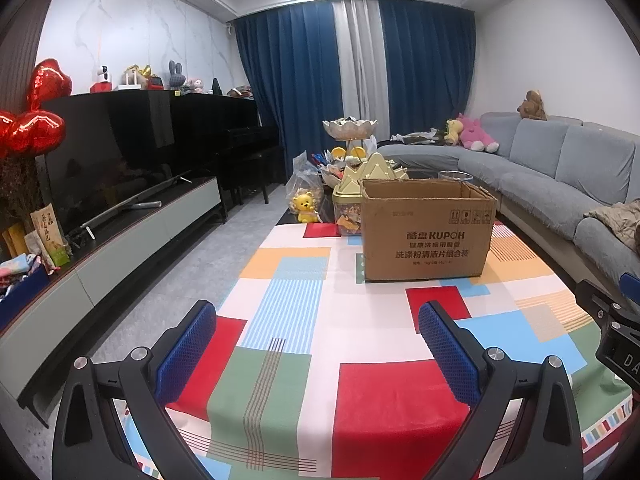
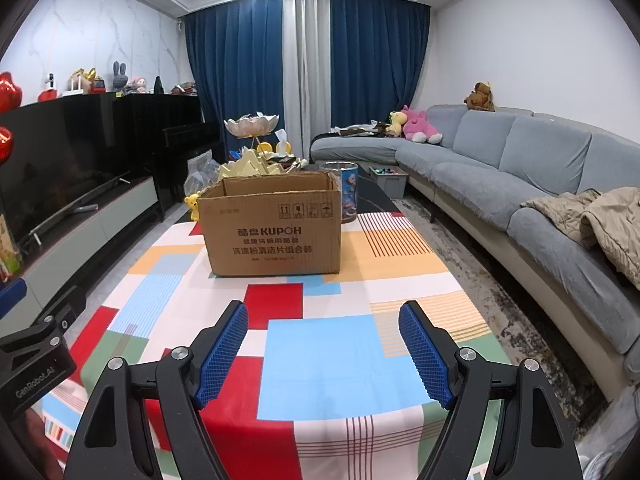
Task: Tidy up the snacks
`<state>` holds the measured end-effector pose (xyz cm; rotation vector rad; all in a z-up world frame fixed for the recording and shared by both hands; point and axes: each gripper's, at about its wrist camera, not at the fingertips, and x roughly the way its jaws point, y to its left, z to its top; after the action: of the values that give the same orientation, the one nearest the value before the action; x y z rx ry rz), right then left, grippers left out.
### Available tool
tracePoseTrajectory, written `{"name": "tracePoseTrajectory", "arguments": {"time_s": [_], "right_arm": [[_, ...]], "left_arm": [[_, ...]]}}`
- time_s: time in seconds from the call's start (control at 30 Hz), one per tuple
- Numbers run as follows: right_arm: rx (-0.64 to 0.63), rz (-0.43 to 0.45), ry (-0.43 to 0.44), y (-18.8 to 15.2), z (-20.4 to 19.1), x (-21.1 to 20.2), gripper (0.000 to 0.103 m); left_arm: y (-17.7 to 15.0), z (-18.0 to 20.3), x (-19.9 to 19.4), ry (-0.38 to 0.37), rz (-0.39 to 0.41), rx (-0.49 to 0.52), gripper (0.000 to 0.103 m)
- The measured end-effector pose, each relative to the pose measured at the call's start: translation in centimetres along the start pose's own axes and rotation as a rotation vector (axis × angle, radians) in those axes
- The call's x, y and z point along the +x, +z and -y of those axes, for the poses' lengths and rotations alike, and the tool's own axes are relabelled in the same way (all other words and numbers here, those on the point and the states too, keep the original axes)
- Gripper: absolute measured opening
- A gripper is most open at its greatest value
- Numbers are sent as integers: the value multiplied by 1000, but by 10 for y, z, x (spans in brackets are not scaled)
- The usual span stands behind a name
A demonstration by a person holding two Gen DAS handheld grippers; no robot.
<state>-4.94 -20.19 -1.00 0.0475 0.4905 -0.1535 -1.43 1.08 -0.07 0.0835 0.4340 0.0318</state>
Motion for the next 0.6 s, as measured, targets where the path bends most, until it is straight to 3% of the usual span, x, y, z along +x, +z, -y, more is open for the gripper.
{"name": "tracePoseTrajectory", "arguments": {"time_s": [0.6], "right_arm": [[-3, 0, 3, 1, -2, -1, 79]], "left_arm": [[-1, 1, 2, -12, -21, -1, 103]]}}
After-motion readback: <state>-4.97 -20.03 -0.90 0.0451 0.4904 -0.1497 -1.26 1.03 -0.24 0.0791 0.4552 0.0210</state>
